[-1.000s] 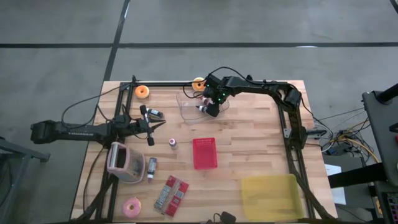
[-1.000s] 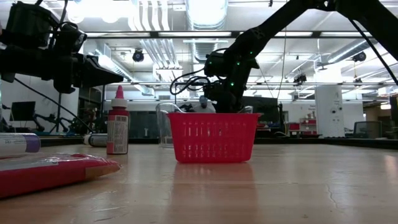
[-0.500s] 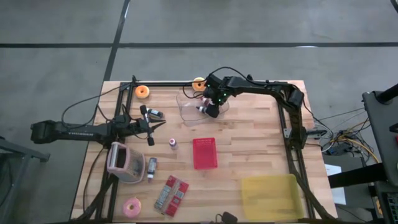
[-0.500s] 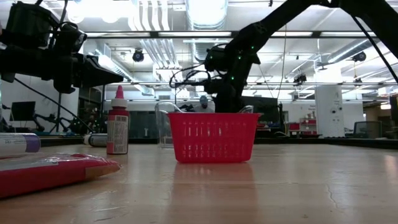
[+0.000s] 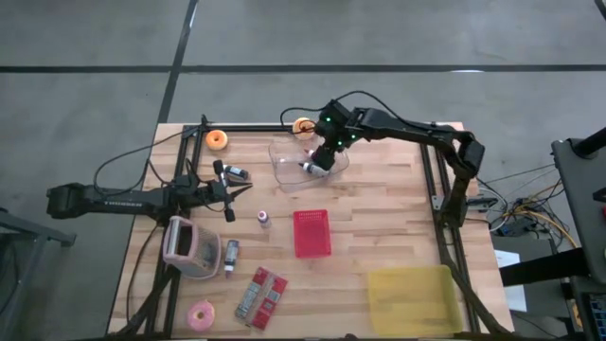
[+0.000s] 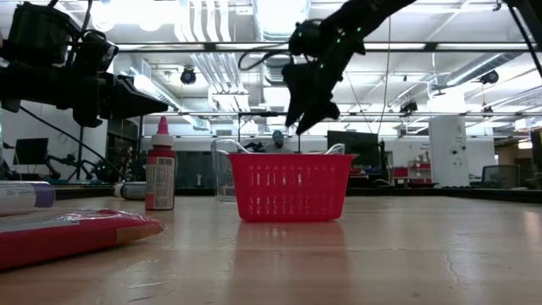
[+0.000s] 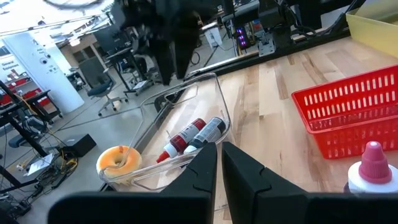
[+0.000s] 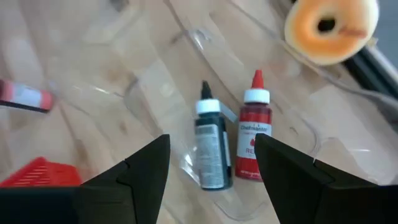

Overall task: Pick & Place Food Item
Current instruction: Put the pink food coloring bottle into the transparent bin

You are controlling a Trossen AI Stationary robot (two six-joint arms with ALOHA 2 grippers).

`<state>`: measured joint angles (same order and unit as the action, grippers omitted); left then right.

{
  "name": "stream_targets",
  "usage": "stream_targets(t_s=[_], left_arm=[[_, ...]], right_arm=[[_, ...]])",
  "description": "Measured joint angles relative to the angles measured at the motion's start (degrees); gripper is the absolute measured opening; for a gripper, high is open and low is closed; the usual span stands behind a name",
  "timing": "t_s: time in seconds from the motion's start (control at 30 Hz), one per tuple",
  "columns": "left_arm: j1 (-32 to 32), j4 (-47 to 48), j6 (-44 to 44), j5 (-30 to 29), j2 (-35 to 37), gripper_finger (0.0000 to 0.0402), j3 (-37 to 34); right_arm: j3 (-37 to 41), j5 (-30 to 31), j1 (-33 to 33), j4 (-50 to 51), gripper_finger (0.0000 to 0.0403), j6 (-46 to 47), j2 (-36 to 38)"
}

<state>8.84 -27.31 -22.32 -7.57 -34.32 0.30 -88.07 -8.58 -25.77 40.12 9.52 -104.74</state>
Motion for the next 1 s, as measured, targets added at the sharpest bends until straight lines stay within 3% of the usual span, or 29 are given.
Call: stream_targets(t_s=[0.5, 0.7, 1.0], left_arm=[[0.0, 0.0, 0.0, 0.0, 0.0, 0.0028, 0.0], [0.0, 0.0, 0.0, 0.0, 0.0, 0.0028, 0.0], [0.0, 0.0, 0.0, 0.0, 0.0, 0.0028, 0.0]], right_arm=[[0.3, -0.5, 9.3, 13.6, 0.0228, -1.8, 7.6], [0.4, -0.3, 14.4, 14.1, 0.0228, -2.0, 8.7], [0.6, 8.8, 23.4, 12.9, 0.0228, 0.5, 8.6]])
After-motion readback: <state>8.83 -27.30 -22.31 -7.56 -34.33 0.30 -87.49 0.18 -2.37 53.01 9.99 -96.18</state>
